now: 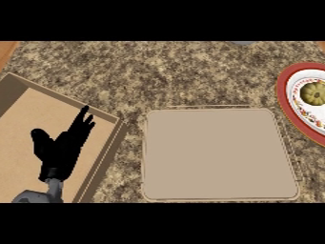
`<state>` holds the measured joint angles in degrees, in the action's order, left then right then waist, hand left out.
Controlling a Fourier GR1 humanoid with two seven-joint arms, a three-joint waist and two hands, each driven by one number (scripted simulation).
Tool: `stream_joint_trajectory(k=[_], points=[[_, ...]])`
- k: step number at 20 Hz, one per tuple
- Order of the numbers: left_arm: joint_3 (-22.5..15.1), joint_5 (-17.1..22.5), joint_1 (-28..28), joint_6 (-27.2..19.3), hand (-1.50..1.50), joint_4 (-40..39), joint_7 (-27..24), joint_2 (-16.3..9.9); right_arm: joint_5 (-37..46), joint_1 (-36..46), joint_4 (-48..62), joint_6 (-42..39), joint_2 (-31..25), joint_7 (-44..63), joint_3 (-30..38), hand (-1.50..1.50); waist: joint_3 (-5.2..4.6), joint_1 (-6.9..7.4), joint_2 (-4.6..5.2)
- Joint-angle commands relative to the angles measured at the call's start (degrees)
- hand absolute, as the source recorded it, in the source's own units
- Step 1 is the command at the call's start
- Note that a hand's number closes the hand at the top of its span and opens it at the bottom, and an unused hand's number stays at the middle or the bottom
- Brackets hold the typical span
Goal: Pick the squash from the tray and place it in the plate
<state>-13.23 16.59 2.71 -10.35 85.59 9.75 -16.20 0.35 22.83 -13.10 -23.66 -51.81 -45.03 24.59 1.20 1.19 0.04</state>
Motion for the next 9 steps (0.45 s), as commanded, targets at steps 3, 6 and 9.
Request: stream_joint_trajectory(k=[3,6,9], points=[[0.1,-0.2,-1.9,0.1,0.0,-5.8,-0.6,1.3,1.5,-5.9,-0.4,-5.3,-0.8,-9.4,-1.4,-1.5,-0.94,-1.03,0.45],[-0.7,-1.3,-2.4,-1.3,0.0,-4.7,-1.1,2.0,2.0,-7.6,-0.3,-5.2,-0.5,-11.3,-1.8,-1.5,-0.82,-0.73,0.52],[0.6,0.9,-1.4,0.5,0.0,-3.7,1.9,0.0,1.6,-9.2,0.2,-4.8,-0.6,-12.6,-1.3,-1.5,-0.79,-0.84,0.46]])
